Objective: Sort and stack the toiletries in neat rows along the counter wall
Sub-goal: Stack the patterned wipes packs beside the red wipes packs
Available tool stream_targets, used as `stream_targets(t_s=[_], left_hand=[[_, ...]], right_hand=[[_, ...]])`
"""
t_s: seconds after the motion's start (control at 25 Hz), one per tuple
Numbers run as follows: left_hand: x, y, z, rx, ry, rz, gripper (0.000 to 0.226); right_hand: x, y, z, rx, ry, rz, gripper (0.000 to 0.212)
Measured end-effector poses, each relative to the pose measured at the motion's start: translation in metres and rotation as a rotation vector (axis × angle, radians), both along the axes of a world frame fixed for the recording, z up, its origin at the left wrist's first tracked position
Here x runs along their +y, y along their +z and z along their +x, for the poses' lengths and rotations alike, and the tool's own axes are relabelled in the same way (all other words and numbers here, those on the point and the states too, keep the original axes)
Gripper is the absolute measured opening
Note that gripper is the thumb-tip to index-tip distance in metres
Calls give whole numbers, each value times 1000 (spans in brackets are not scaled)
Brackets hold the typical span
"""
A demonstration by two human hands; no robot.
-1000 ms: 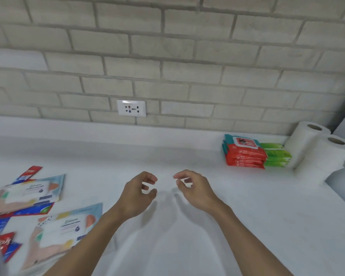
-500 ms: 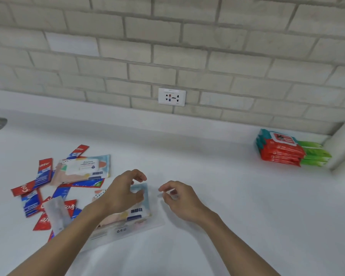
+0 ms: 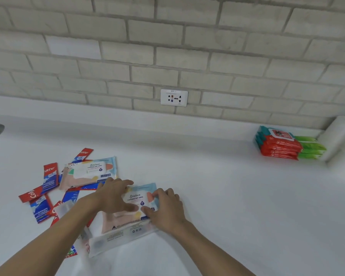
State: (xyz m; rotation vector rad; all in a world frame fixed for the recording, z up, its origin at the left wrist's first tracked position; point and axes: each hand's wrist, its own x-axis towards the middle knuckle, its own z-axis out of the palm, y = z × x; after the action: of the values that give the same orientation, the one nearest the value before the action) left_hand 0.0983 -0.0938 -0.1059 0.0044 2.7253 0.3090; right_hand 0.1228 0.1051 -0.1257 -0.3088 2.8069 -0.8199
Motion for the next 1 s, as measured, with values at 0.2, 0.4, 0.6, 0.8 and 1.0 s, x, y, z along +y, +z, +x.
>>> stream_targets(t_s=[0.2, 0.4, 0.6, 0.8, 1.0], left_hand=[[2, 7, -12, -88, -29, 3, 82], [5, 13, -25, -108, -93, -70, 82], [10, 18, -30, -63, -178, 25, 71], [18, 30, -33, -6, -189, 113, 56], [29, 45, -38, 113, -202, 166, 50]], right_hand=[[-2, -5, 3, 10, -68, 1, 49], [-4, -6, 5, 10, -116, -5, 56], [-3, -6, 5, -9, -166, -45, 63], [0, -10, 0, -38, -200, -88, 61], [12, -5, -14, -169, -231, -387, 44]])
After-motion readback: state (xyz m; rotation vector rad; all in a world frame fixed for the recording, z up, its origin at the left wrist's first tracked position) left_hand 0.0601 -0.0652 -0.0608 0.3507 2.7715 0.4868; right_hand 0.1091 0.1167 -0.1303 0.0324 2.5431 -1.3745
